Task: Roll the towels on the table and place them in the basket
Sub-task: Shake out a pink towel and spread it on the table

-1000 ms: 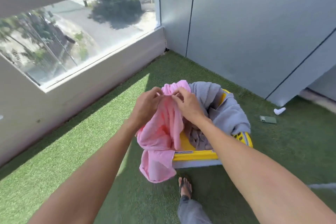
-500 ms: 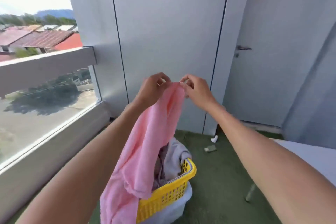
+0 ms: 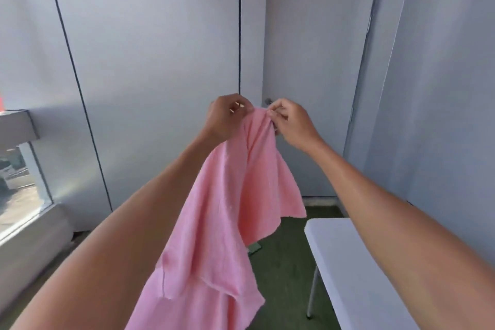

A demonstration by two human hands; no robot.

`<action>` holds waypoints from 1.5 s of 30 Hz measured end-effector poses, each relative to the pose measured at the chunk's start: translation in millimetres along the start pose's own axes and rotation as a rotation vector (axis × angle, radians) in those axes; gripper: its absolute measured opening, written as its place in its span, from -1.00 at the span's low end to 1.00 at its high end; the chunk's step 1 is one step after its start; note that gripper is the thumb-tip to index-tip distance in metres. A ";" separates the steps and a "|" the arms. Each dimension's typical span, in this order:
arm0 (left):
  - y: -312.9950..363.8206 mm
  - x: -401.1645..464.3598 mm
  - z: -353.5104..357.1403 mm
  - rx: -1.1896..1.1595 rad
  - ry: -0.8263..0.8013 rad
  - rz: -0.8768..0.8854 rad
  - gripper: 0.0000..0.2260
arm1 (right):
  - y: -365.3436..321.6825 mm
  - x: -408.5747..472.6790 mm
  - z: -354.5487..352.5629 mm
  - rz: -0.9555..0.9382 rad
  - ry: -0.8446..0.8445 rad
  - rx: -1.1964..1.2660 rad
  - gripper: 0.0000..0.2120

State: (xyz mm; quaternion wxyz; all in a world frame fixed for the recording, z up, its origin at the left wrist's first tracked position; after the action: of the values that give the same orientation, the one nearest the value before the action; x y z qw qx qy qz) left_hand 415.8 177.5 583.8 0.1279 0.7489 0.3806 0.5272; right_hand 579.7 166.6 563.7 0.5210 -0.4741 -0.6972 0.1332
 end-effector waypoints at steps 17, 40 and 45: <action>-137.1 -64.3 -16.4 0.087 -0.029 -0.385 -0.94 | 84.2 13.1 154.1 -0.012 -0.363 0.101 -0.89; -255.9 -427.7 -190.3 0.225 0.027 -0.955 -0.83 | 11.8 -262.1 435.6 -0.024 -0.966 0.147 -0.95; -255.2 -359.0 -151.6 0.221 -0.062 -0.846 -0.88 | 38.7 -216.7 384.0 0.046 -0.856 0.155 -0.92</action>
State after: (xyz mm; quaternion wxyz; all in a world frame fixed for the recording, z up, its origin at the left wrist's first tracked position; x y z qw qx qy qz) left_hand 114.9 65.7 246.3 0.2630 0.5515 0.7040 0.3619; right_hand 274.2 131.5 245.4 0.2159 -0.3510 -0.8275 0.3813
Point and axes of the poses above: each hand's wrist, its own x-axis towards the middle knuckle, its own z-axis out of the palm, y = z × x, the point moved 8 cm from there along x, towards the middle knuckle, and after that the axes turned 1 degree about -x, right-handed, at the moved point
